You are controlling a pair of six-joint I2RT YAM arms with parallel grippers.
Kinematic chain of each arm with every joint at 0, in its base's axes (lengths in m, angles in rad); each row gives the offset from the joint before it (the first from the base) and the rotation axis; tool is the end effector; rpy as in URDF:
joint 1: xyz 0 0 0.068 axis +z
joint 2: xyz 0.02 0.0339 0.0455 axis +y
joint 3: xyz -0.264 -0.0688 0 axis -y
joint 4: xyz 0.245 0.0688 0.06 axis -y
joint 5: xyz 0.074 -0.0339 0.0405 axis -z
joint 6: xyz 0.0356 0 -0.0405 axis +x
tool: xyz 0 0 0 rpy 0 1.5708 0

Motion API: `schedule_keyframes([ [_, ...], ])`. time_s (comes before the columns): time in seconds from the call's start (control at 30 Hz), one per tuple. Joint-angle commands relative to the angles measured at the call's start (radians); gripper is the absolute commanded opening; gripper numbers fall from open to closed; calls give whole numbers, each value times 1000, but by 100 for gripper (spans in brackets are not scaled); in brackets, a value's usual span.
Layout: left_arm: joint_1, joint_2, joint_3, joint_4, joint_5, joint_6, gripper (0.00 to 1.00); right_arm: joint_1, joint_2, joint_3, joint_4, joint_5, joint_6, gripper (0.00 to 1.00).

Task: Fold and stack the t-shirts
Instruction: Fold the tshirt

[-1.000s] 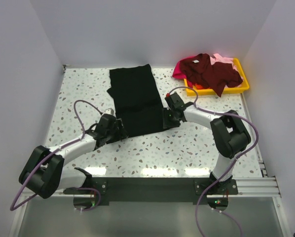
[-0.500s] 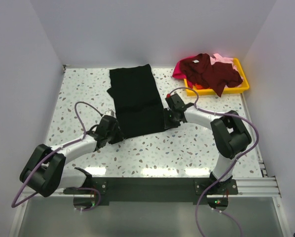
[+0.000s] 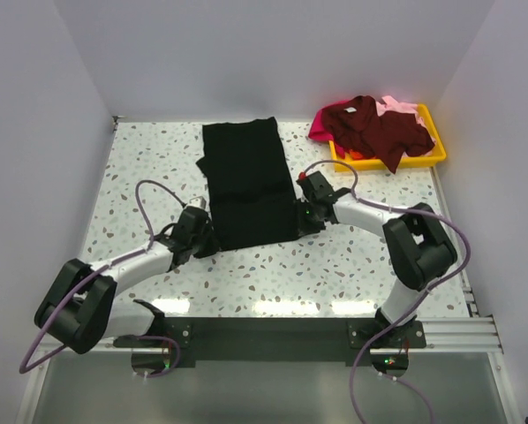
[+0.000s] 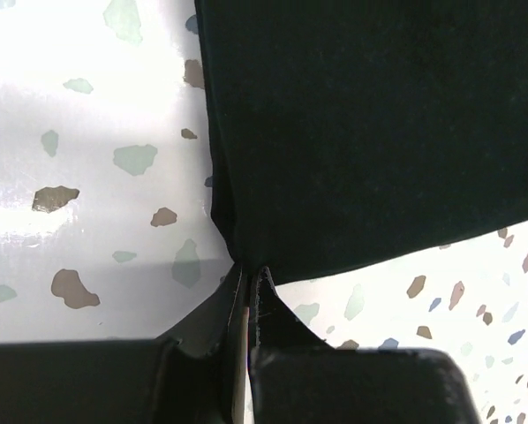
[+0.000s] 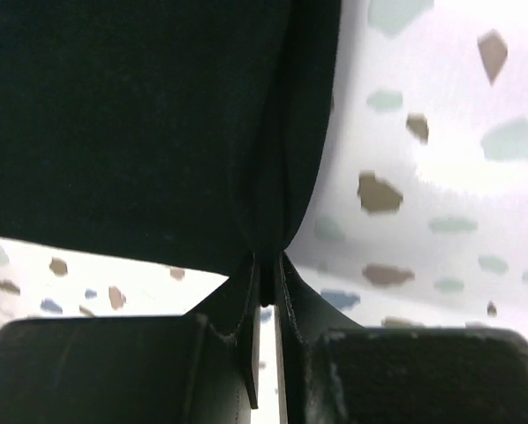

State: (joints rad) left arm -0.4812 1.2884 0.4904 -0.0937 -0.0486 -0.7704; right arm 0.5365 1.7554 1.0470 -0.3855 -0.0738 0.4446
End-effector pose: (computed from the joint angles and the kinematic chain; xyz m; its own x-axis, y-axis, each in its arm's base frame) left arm 0.2040 -0.1046 0.1483 -0.7981 -0.3680 -0.4771 -0.1680 0.8963 -0.4103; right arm 0.2942 0.1780 0.1619 -0.9211 -0.0487 -0.3862 -0.1580 0.9535 0.2566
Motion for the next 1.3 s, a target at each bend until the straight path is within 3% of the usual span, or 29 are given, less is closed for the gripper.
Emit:
schedule_keyframes([
  [0.0,-8,-82,-10,-6,-20,77,0,6,-112,-42,-90,-6,-33,0],
  [0.4,-66,-360,-36,-98,44,112,0,82,-361,-104,-245,34,-30,0],
  [0.8,-97,-560,36,-218,151,131,0,152,-585,-41,-434,100,37,0],
  [1.07,-99,-528,157,-175,136,88,0,151,-606,80,-478,176,34,0],
  [1.27,-99,-342,235,-69,115,103,0,97,-484,189,-403,194,-17,0],
])
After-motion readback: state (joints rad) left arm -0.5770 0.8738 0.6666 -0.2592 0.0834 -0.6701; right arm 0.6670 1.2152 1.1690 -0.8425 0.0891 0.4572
